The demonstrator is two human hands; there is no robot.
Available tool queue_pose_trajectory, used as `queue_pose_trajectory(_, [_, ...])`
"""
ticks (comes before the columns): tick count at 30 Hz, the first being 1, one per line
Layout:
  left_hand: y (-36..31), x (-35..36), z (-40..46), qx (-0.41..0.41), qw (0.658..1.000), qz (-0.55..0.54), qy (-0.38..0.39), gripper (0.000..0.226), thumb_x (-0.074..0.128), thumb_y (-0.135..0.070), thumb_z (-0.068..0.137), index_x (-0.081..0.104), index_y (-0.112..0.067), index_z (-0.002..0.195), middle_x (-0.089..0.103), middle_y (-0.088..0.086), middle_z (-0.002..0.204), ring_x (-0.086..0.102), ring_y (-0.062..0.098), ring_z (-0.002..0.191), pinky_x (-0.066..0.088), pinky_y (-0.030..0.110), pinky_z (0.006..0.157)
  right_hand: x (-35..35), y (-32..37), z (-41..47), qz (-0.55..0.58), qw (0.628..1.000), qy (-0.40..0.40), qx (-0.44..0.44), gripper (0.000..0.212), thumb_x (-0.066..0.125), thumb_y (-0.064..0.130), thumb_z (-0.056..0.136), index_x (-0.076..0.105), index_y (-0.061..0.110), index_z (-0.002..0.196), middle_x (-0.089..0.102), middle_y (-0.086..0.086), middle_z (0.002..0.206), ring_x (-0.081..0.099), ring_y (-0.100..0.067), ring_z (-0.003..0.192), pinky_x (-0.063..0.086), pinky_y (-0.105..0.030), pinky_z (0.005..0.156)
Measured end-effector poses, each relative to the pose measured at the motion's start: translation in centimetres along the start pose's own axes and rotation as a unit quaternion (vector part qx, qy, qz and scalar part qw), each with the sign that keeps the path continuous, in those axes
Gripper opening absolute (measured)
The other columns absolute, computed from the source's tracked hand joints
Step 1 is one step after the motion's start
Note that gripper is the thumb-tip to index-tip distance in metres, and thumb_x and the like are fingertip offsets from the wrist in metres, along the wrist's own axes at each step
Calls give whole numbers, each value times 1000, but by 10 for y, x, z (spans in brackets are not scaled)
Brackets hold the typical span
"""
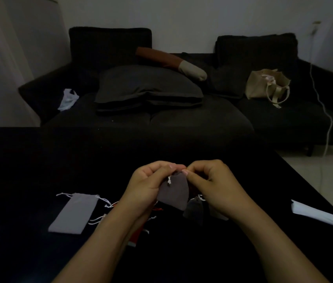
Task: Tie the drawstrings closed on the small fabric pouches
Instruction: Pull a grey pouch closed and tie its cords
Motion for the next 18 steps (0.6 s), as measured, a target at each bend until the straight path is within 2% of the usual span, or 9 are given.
queue_pose_trajectory(4, [4, -3, 1, -23, 998, -61, -17, 19, 66, -26, 74, 79, -13, 76, 77, 12, 90, 74, 17, 80, 58, 24, 66, 1, 3, -1, 22, 1000, 14, 13, 14, 65, 19, 92, 73, 14, 82, 71, -6, 78, 70, -22, 81, 57, -45, 74])
queue_pose_trajectory(10, [2, 0, -2, -9, 996, -93, -9, 25, 74, -34, 68, 79, -13, 80, 75, 7, 80, 72, 14, 72, 57, 24, 63, 7, 3, -4, 81, 994, 63, 36, 14, 64, 12, 92, 77, 11, 87, 76, -4, 86, 72, -17, 87, 58, -33, 80])
queue_pose_trajectory(13, [2, -1, -1, -9, 996, -90, -6, 18, 73, -29, 70, 78, -12, 75, 74, 7, 77, 71, 13, 69, 56, 23, 61, 2, 3, -3, 96, 994, 35, 28, 12, 67, 11, 89, 78, 12, 84, 76, -5, 82, 73, -16, 84, 58, -33, 77])
queue_pose_trajectory(16, [-1, -1, 0, -22, 997, -72, 10, 14, 69, -23, 74, 78, -12, 76, 76, 10, 84, 73, 15, 75, 57, 24, 65, -7, 1, -2, 105, 994, -7, 24, 11, 70, 10, 87, 79, 16, 83, 76, -4, 78, 72, -22, 78, 55, -29, 67])
queue_pose_trajectory(18, [-4, -1, -1, -24, 998, -56, 17, 15, 68, -20, 77, 77, -9, 81, 76, 12, 87, 73, 15, 75, 57, 23, 64, -11, 2, -3, 110, 994, -25, 15, 11, 72, 10, 86, 80, 17, 84, 77, -1, 79, 72, -20, 78, 57, -26, 66])
Point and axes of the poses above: each hand's wrist, its own z-axis towards the middle knuckle, its own x-axis out of the palm, y = z × x, the point moved 10 cm from there along z, towards the middle knuckle
